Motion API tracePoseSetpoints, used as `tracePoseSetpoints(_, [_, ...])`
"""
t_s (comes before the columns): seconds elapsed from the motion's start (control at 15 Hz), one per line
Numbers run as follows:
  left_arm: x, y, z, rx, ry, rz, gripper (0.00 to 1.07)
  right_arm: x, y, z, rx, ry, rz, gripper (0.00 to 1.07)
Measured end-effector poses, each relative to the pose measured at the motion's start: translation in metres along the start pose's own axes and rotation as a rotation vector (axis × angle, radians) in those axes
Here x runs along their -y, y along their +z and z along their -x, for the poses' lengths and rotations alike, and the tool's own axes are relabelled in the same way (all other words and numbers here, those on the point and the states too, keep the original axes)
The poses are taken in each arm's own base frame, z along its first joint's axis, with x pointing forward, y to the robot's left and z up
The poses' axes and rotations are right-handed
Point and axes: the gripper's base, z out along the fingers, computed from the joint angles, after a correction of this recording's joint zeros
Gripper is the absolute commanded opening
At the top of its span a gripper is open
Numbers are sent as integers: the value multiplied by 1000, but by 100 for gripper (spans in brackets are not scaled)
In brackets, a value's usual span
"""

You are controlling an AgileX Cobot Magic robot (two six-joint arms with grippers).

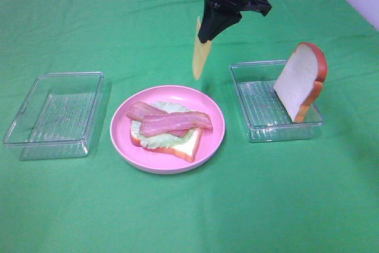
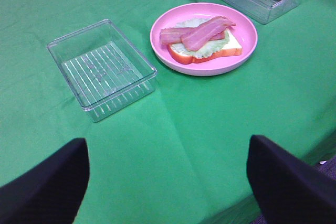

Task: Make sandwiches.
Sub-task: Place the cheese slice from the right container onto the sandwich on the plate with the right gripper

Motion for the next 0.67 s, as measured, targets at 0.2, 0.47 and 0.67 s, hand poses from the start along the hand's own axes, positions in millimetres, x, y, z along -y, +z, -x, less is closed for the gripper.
tracePoseSetpoints(0.2, [0, 0, 0, 0, 0, 0, 78, -9, 25, -15, -80, 1, 244, 0])
tracePoseSetpoints(0.47, [0, 0, 0, 0, 0, 0, 78, -16, 57, -39, -156, 0, 476, 0])
tracePoseSetpoints(0.67, [0, 0, 0, 0, 0, 0, 78, -30, 76, -48, -197, -15, 519, 0])
